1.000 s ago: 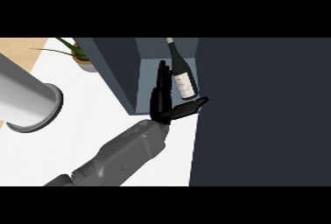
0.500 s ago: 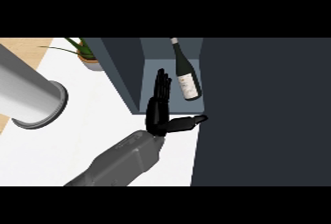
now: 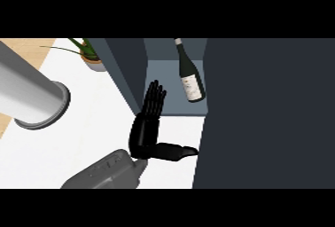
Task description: Pick up the wine, place it into the cabinet and close the cabinet
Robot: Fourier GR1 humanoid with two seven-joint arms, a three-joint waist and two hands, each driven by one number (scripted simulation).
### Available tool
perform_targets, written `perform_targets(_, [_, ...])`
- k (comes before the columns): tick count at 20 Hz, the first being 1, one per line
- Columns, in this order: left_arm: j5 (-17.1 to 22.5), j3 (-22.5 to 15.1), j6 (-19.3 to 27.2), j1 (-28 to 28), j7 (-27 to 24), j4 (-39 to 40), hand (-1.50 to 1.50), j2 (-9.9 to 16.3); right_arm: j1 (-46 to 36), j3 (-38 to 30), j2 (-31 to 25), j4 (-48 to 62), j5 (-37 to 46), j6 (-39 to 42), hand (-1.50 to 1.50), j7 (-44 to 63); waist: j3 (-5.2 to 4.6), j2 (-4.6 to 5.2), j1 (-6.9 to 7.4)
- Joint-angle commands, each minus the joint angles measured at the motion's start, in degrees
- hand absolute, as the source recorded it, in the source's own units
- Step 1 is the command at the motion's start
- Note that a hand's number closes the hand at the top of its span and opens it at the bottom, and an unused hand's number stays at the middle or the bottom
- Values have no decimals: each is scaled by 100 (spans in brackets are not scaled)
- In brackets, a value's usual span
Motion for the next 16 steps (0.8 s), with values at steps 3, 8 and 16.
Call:
perform_targets(3, [-460, 18, -36, 745, 320, -1549, -150, 1084, 156, -180, -142, 183, -578, 352, -150, -139, 2, 5, 8])
perform_targets(8, [-479, 136, -608, 983, 582, -2113, -150, 1773, 577, 57, -628, -465, -623, 1097, 150, -224, 2, 1, -49])
perform_targets(16, [-616, 332, -1042, 2335, 345, -3529, 150, 3042, 825, 927, -490, -617, -1089, 1295, 150, 274, -4, -10, 13])
